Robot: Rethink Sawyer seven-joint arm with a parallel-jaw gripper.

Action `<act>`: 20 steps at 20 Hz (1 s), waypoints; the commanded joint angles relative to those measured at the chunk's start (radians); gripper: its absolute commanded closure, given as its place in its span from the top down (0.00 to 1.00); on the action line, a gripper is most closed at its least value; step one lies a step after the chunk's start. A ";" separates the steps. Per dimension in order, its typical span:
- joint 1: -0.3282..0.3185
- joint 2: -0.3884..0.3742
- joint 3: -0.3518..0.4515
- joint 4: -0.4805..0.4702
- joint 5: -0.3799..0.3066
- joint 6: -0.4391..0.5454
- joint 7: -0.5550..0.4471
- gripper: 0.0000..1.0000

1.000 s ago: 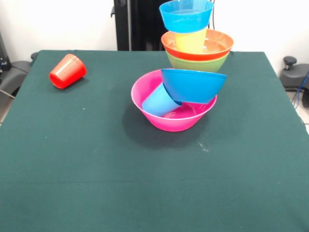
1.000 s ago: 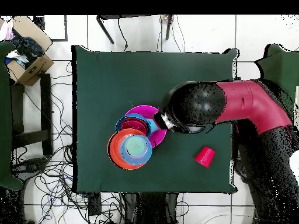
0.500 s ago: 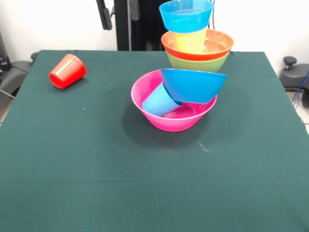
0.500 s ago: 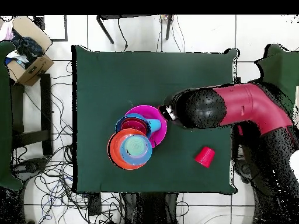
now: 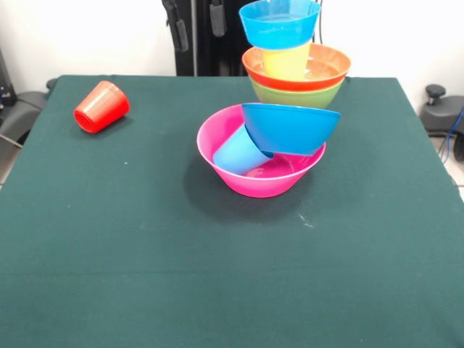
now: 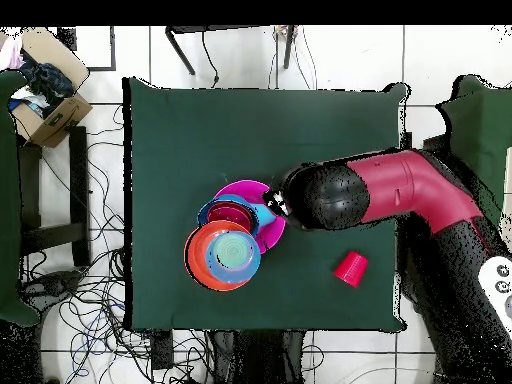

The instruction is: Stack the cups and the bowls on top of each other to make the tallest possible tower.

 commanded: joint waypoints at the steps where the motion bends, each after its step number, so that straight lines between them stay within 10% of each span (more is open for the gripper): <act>1: -0.041 0.062 0.023 0.078 -0.121 -0.010 -0.321 1.00; 8: -0.120 0.136 0.052 0.067 -0.185 -0.003 -0.454 1.00; 20: -0.154 0.176 0.013 0.173 -0.319 -0.119 -0.278 1.00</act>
